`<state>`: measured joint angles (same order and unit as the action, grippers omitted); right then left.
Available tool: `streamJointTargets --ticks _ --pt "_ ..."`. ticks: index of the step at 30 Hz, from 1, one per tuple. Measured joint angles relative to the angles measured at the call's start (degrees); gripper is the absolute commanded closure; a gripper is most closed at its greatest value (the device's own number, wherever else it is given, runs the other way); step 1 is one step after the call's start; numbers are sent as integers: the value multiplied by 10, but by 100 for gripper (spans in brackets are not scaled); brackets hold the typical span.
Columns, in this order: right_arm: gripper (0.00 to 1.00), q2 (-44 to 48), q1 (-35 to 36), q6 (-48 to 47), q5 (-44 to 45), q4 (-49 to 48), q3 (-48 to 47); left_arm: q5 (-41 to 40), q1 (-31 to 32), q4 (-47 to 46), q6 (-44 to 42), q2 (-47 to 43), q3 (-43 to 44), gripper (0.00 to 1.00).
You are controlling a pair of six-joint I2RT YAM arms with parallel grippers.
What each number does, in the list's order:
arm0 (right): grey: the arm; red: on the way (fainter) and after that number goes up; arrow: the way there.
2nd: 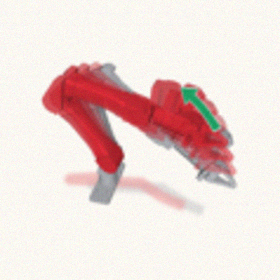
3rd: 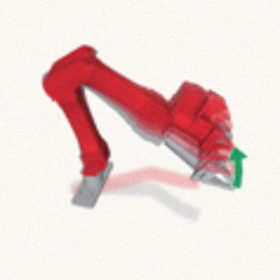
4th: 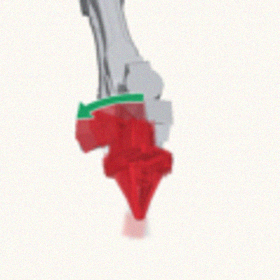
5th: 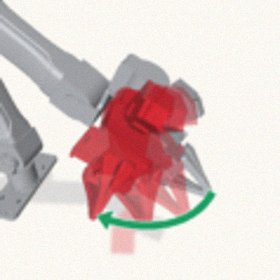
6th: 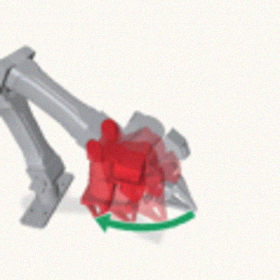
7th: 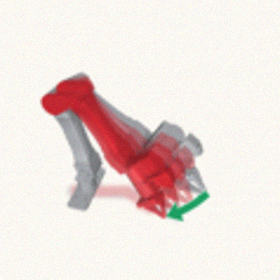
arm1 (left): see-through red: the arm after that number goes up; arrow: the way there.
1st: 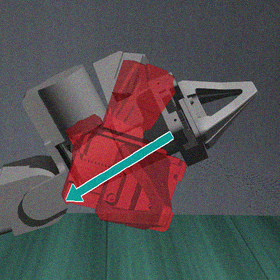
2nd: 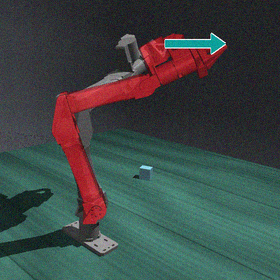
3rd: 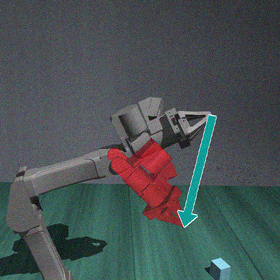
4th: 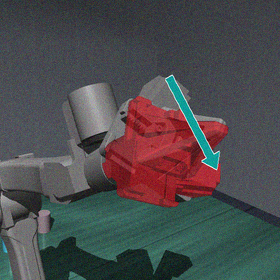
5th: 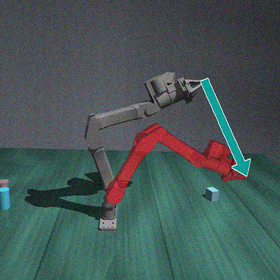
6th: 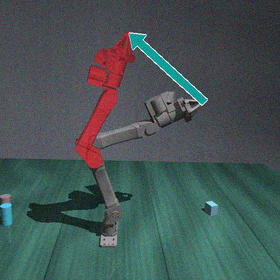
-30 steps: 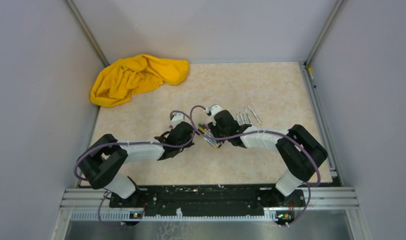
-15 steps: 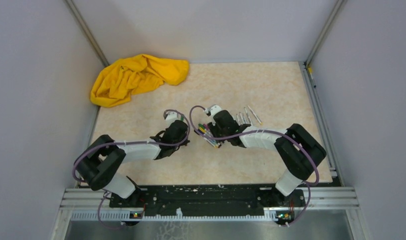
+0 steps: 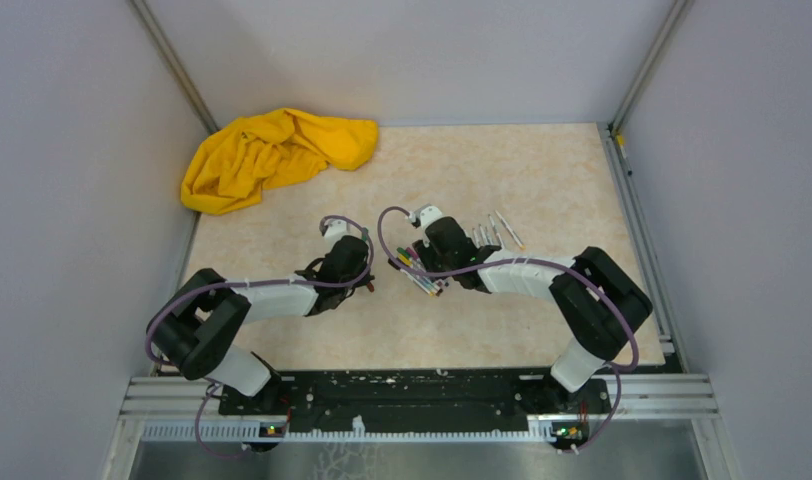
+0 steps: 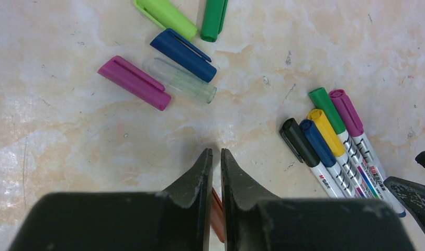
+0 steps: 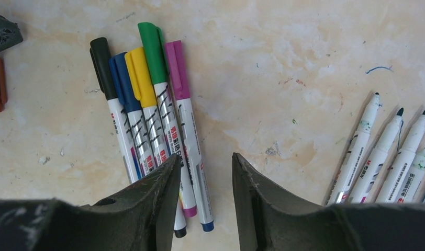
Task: Open the pen caps
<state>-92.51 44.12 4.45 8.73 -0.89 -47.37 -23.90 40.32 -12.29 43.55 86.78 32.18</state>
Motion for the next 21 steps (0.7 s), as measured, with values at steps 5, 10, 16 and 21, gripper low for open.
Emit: streamJointTargets --ticks 5,10,16,21 --pt "60 -10 0 0 2 0 -1 5 -3 -1 -2 0 0 83" --pt "60 -28 0 -3 4 -8 -7 11 -6 -1 -2 -2 0 80" --pt "62 -40 0 -4 4 -11 -7 22 -8 18 -9 -28 0 65" --pt "74 -40 0 -4 4 -12 -7 33 -9 21 -12 -69 0 56"
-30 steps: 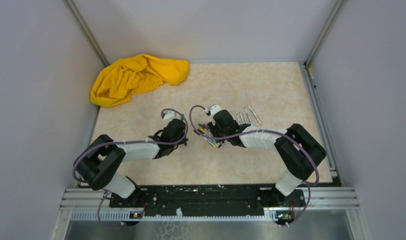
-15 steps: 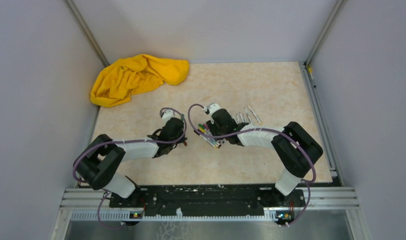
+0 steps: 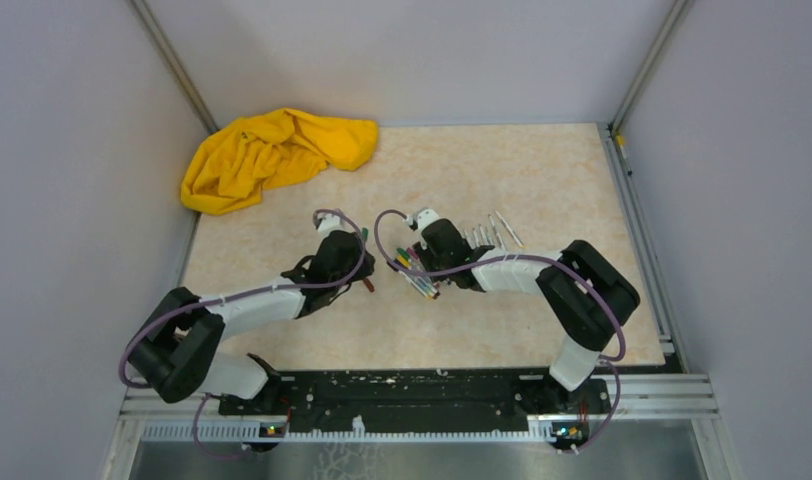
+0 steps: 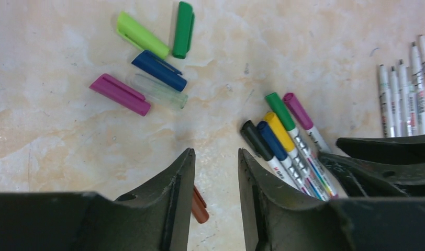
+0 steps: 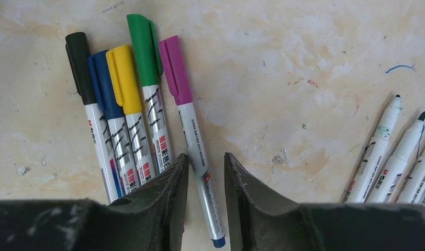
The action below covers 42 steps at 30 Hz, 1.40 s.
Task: Open the pen caps
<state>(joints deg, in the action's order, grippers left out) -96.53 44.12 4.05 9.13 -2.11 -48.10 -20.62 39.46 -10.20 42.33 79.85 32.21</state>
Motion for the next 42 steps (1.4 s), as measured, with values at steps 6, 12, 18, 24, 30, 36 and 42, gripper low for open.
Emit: streamJointTargets --ticks 6,12,18,24,30,36,42 --pt "95 0 0 5 1 0 3 13 0 0 2 -37 0 42" --pt "100 0 0 11 8 -12 9 29 0 -4 12 -50 0 25" --pt "100 23 0 16 25 -12 30 56 0 -19 25 -50 -2 16" --pt "100 102 3 21 38 6 60 97 -1 -46 47 -59 -15 14" --pt "100 162 32 33 44 17 61 144 -3 -81 84 -58 -17 15" --pt "100 183 50 46 41 23 73 197 -3 -122 129 -12 -3 15" --pt "100 196 56 52 34 30 77 236 -4 -162 170 44 14 18"
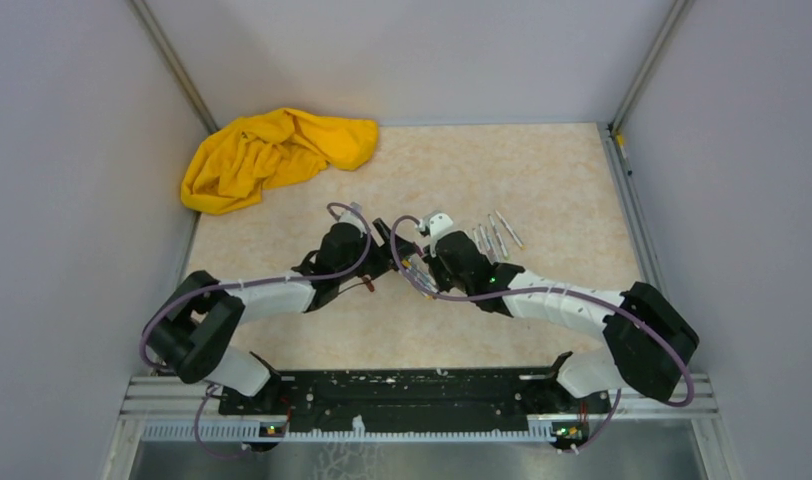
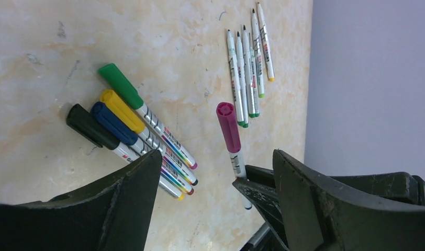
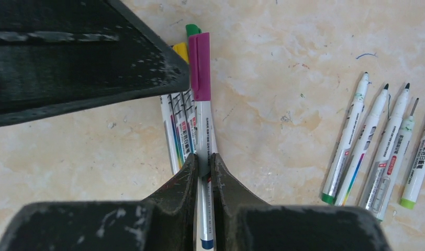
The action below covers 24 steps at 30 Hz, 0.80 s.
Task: Open the pen caps
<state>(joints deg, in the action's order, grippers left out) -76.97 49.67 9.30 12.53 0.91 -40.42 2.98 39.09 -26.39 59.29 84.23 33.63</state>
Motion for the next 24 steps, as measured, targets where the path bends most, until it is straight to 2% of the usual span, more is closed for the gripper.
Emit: streamJointTargets --ticks 5,8,16,24 --pt "100 1 9 5 -5 0 0 26 -2 -44 35 42 3 22" --pt "100 1 16 10 -6 0 0 37 -3 -64 54 63 3 28" --pt "100 6 34 19 -6 -1 6 54 -3 -95 83 76 3 54" --pt "100 17 55 29 6 0 7 59 -3 -98 93 74 2 75"
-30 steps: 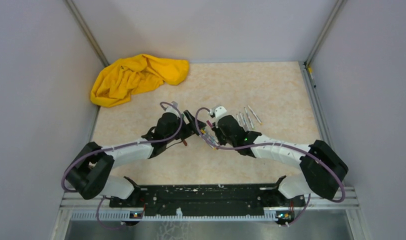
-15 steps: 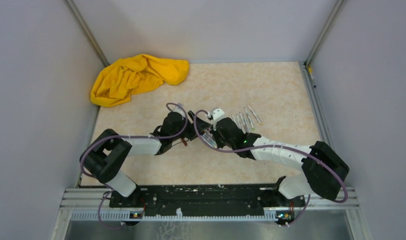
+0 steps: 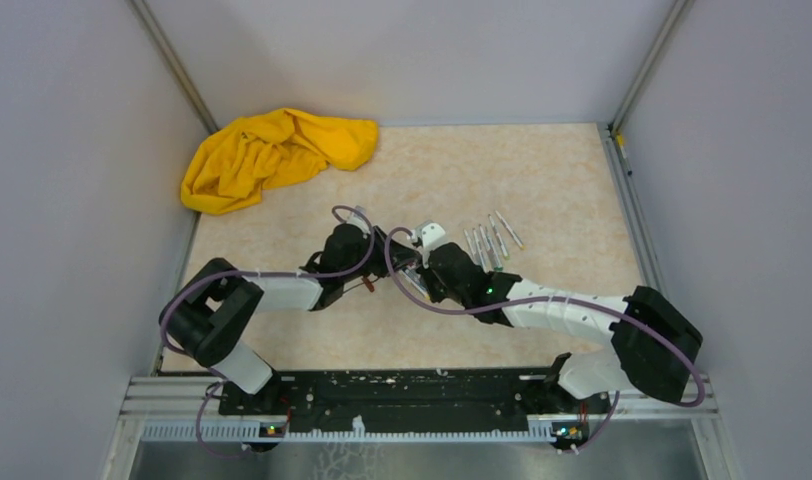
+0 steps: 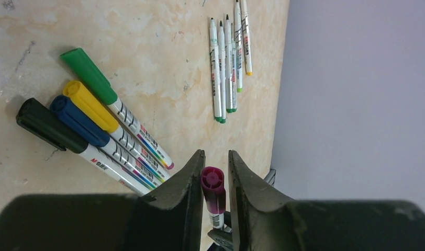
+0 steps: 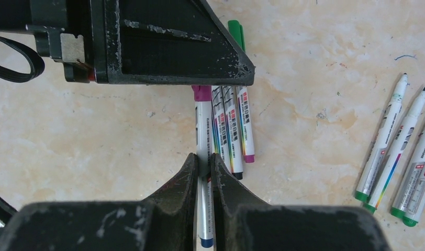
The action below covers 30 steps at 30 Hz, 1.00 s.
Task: Open the pen caps
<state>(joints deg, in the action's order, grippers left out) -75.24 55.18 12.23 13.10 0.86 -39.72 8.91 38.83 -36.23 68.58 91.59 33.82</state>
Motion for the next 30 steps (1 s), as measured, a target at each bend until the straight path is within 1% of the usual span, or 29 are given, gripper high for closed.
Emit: streamJointTargets --ticks 3,4,6,7,10,14,17,23,27,30 --pt "100 3 9 5 9 0 0 1 0 -2 2 -11 -11 81" --pt "100 4 13 6 12 1 0 1 0 -3 4 -19 -17 86" --pt "100 6 25 11 21 1 0 1 0 -3 5 -38 -31 99" --pt "100 9 31 14 26 1 0 1 0 -3 5 -47 -37 100" --pt "100 16 52 24 35 2 0 0 0 -3 5 -81 -63 100" --pt "84 24 87 40 56 2 0 0 0 -3 3 -138 -103 100" --pt "79 34 118 51 73 5 0 7 0 -10 1 -173 -129 100" --pt "76 89 146 77 89 30 1 28 0 -40 -5 -228 -157 100" --pt "75 138 150 94 87 24 19 45 0 -65 -7 -247 -174 100" --pt "75 157 151 104 82 18 35 56 1 -80 -7 -254 -186 100"
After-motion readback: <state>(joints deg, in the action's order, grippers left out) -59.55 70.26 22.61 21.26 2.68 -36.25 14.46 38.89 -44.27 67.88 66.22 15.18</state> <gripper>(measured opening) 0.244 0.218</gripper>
